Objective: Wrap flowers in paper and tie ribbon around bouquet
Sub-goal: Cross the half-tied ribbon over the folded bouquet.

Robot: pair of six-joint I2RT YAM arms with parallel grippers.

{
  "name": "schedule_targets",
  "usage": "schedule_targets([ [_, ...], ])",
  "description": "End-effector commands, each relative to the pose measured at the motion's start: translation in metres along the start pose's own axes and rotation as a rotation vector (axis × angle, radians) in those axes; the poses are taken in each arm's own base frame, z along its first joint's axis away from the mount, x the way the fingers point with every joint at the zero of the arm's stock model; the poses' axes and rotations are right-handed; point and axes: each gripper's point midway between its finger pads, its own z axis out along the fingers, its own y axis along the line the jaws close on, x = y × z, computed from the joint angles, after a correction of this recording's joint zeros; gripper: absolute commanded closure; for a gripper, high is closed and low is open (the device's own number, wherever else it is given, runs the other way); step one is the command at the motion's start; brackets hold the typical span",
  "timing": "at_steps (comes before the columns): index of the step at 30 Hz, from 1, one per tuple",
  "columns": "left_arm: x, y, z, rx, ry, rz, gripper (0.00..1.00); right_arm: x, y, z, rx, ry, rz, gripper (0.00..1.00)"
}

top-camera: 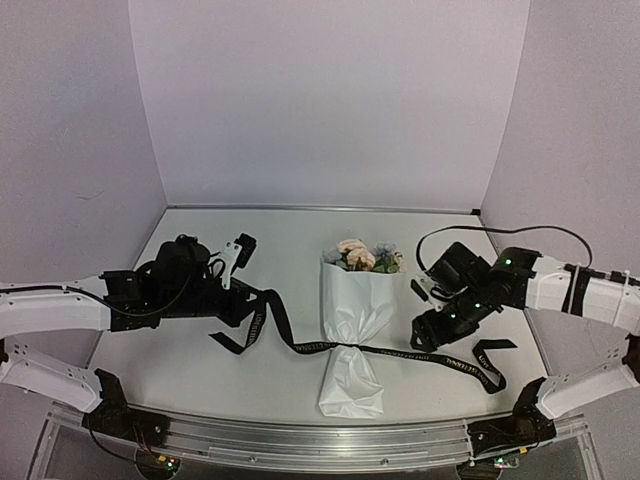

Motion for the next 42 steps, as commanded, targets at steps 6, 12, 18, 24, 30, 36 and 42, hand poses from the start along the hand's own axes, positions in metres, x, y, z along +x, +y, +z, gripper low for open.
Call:
schedule_targets([
  [6,-0.044,-0.019,-0.017,0.04,-0.099,0.029,1.0,-0.095,0.149,-0.007,-0.359,-0.183,-0.151,0.37],
  [12,-0.047,-0.014,-0.02,0.006,-0.109,0.025,1.0,-0.112,0.207,-0.006,-0.41,-0.215,-0.185,0.41],
  [18,-0.047,-0.012,-0.023,-0.001,-0.114,0.023,1.0,-0.117,0.242,0.003,-0.442,-0.212,-0.181,0.45],
  [24,-0.044,-0.012,-0.025,0.003,-0.109,0.019,1.0,-0.129,0.253,0.013,-0.415,-0.248,-0.183,0.48],
  [30,-0.04,-0.011,-0.027,0.0,-0.099,0.015,1.0,-0.14,0.26,0.016,-0.406,-0.273,-0.185,0.57],
  [36,-0.035,-0.011,-0.023,0.007,-0.08,0.011,1.0,-0.147,0.261,0.014,-0.399,-0.297,-0.18,0.58],
  [42,-0.032,-0.011,-0.019,0.012,-0.07,0.009,1.0,-0.148,0.264,0.009,-0.415,-0.29,-0.173,0.69],
])
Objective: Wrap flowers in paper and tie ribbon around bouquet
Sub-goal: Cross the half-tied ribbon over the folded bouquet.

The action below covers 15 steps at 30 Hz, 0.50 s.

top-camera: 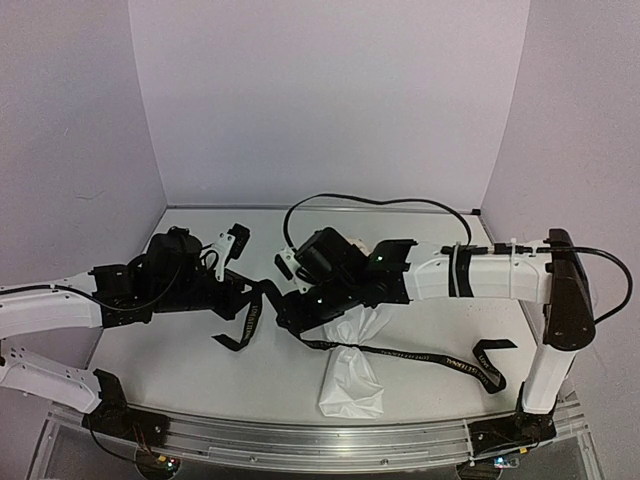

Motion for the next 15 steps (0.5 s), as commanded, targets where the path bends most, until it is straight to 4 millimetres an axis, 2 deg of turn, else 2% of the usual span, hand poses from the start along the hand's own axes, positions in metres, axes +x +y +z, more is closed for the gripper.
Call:
schedule_targets([
  [1,-0.012,-0.007,-0.003,0.019,-0.028,-0.004,1.0,-0.016,0.008,-0.005,-0.012,-0.042,0.006,0.75],
  [4,-0.008,-0.008,0.0,0.029,-0.016,0.004,1.0,-0.009,0.002,-0.011,0.005,-0.04,0.002,0.91],
  [6,-0.003,-0.014,0.006,0.064,0.015,0.017,1.0,-0.006,-0.003,-0.018,0.022,-0.041,-0.002,0.98],
  [10,0.007,-0.03,0.022,0.138,0.079,0.067,1.0,0.006,-0.015,-0.038,0.059,-0.041,-0.01,1.0],
  [15,0.011,-0.052,0.047,0.209,0.127,0.135,1.0,0.035,-0.044,-0.058,0.141,-0.043,-0.01,1.0],
])
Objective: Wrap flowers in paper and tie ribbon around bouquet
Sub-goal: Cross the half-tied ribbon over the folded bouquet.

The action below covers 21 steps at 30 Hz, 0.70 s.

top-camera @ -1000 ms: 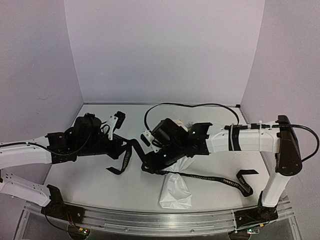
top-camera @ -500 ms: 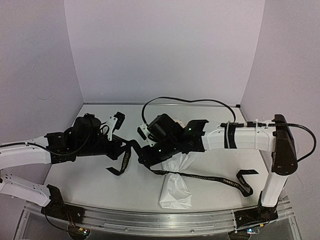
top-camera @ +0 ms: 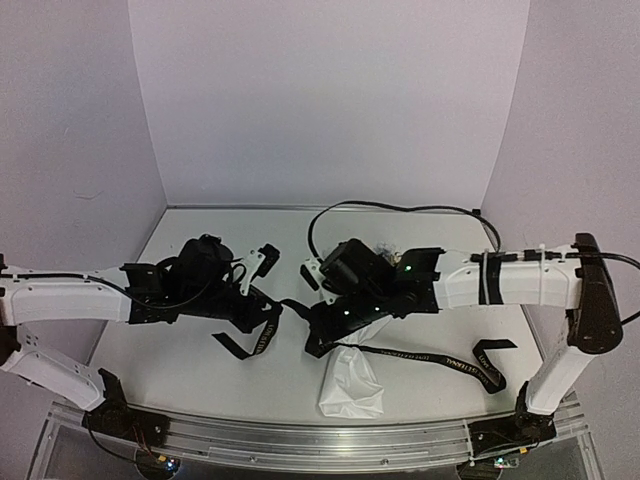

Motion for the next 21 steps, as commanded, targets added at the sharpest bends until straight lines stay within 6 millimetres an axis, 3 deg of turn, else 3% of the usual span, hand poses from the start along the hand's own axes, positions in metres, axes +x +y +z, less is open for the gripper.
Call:
schedule_targets([
  [1,-0.027,-0.036,0.016,0.124,-0.026,0.104,1.0,0.005,-0.023,-0.036,0.077,-0.08,-0.005,1.0],
  [10,-0.031,-0.08,0.063,0.21,0.052,0.268,1.0,0.067,-0.074,-0.053,0.198,-0.042,0.011,1.0],
  [15,-0.022,-0.098,0.09,0.249,0.116,0.35,1.0,0.085,-0.086,-0.063,0.214,-0.038,0.012,0.98],
  [21,-0.003,-0.109,0.116,0.284,0.193,0.418,1.0,0.101,-0.094,-0.067,0.218,-0.01,0.024,0.86],
])
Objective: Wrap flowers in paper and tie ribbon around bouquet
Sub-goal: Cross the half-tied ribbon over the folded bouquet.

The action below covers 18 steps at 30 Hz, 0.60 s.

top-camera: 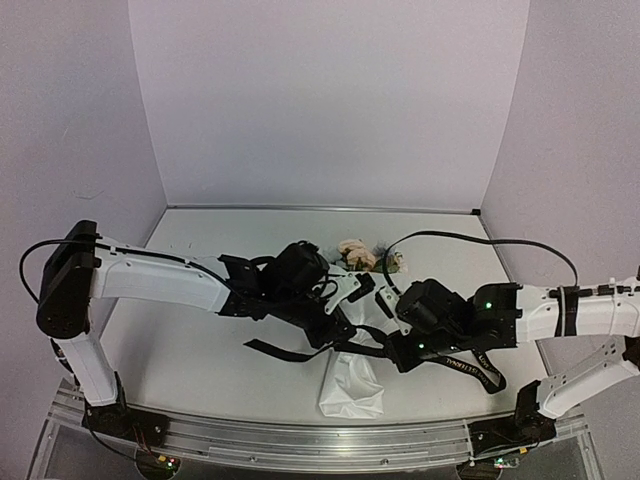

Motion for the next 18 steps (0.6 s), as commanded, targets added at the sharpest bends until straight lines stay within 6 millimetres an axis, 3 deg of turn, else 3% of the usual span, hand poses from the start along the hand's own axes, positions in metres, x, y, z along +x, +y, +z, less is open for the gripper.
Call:
schedule_targets([
  [1,-0.005,-0.012,0.013,0.044,0.037,0.094,1.0,0.007,-0.008,-0.007,0.019,-0.004,0.012,0.86],
  [5,0.002,-0.017,0.024,0.053,0.082,0.126,1.0,0.018,-0.015,-0.017,0.028,0.032,0.01,0.75],
  [8,0.005,-0.02,0.028,0.057,0.099,0.143,1.0,0.027,-0.025,-0.029,0.05,0.045,-0.009,0.58],
  [10,0.006,-0.022,0.029,0.06,0.108,0.154,1.0,0.034,-0.042,-0.041,0.108,0.058,-0.036,0.47],
  [14,0.007,-0.028,0.03,0.072,0.118,0.181,1.0,0.053,-0.082,-0.057,0.218,0.133,0.014,0.35],
  [18,0.007,-0.031,0.034,0.055,0.131,0.208,0.99,0.076,-0.114,-0.05,0.253,0.207,0.201,0.29],
])
